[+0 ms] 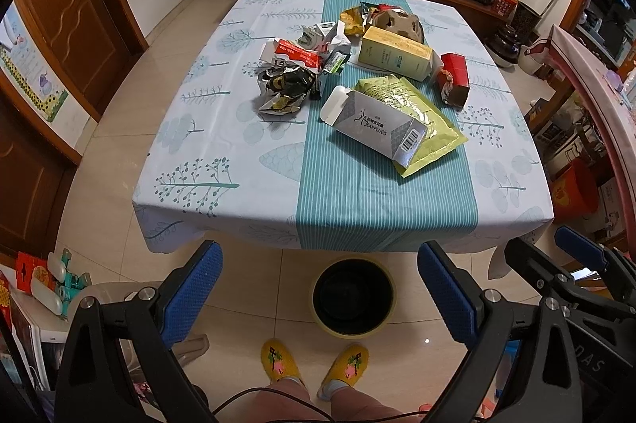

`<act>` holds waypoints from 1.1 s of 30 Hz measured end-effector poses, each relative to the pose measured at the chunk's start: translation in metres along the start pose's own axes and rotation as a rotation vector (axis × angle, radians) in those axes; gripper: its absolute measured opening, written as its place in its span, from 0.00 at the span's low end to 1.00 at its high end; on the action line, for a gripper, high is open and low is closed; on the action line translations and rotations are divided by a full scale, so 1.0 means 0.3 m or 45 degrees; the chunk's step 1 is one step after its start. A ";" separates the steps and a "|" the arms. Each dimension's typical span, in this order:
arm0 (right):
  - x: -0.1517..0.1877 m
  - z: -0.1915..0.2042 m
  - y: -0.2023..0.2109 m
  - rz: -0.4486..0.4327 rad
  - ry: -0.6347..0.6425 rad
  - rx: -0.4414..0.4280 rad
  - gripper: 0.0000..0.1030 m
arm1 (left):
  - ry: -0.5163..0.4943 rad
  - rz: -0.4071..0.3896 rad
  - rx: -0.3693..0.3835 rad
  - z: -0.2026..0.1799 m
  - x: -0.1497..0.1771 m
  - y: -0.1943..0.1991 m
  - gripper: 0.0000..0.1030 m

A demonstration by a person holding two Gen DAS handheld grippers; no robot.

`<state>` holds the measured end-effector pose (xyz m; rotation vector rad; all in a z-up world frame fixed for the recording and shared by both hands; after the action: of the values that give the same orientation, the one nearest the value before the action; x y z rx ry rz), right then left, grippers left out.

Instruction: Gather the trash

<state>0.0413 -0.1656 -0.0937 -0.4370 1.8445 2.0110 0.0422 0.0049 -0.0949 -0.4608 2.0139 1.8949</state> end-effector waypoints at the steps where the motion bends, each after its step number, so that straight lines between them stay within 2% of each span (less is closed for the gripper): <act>1: -0.001 0.001 0.003 -0.003 0.001 -0.001 0.75 | 0.000 -0.001 -0.003 0.000 -0.005 -0.005 0.95; 19: -0.110 0.056 0.020 -0.091 0.050 -0.072 0.75 | 0.018 -0.083 -0.068 0.044 -0.135 0.061 0.95; 26: -0.196 0.092 -0.007 -0.119 0.053 -0.098 0.75 | 0.063 -0.163 -0.039 0.139 -0.277 0.067 0.95; 29: -0.235 0.121 -0.050 -0.111 0.059 -0.118 0.75 | 0.069 -0.140 -0.012 0.204 -0.346 0.031 0.95; 33: -0.296 0.177 -0.136 -0.107 0.095 -0.116 0.75 | 0.039 -0.054 -0.001 0.302 -0.427 -0.056 0.95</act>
<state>0.1401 -0.1158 -0.0830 -0.6130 1.7511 2.0537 0.1659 0.0949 -0.0569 -0.5312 2.0067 1.8747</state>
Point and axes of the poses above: each gripper's, at about its wrist camera, not at the fingertips, and y roughly against the way its jaws point, z to its left, x to its underside, the point moved 10 cm from there along -y, roughly the way its jaws point, and after that the axes turned 3 degrees about x, right-handed, at the moved point
